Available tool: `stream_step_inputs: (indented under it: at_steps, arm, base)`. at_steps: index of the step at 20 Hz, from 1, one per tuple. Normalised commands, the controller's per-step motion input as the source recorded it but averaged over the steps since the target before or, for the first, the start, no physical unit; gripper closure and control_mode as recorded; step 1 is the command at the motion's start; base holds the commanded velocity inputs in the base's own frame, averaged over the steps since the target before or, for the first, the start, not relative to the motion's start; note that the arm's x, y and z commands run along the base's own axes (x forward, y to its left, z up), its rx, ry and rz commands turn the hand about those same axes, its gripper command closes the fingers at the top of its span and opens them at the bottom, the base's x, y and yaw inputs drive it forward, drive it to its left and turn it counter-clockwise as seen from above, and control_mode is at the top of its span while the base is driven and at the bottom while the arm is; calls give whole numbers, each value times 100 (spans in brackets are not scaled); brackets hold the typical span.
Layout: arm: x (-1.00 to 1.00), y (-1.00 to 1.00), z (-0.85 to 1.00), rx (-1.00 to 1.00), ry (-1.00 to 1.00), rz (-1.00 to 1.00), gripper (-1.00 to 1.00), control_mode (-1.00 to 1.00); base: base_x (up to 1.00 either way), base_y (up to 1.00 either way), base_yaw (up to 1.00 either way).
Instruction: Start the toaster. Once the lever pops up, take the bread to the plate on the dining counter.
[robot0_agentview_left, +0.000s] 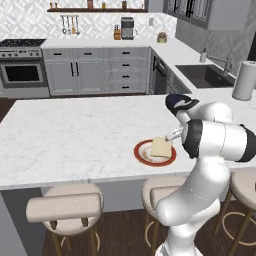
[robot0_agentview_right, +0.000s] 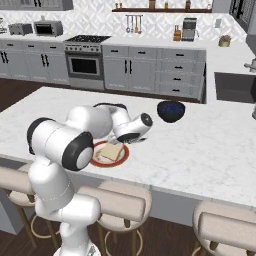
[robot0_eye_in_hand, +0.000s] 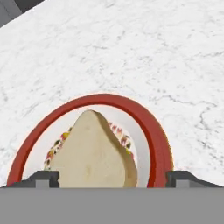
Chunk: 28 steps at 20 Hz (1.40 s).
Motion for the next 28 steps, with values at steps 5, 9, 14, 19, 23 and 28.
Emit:
stream_step_inputs:
  at_steps: [5,9,14,19,23,28]
  arm:
    - [37,-16,2,-21,-9,-11,-100,-100]
    - [-41,-1,71,-16,-28,-6,-100,-100]
    - [-100,13,100,-1,-14,-1,-100,-100]
    - [-100,64,97,0,5,-4,-100,-100]
    - [-100,82,67,0,21,-2,-100,-100]
    - [-100,76,18,-2,20,-1,-100,-100]
  base:
    - [0,0,0]
    - [0,0,0]
    - [0,0,0]
    - [0,0,0]
    - [0,0,0]
    - [0,0,0]
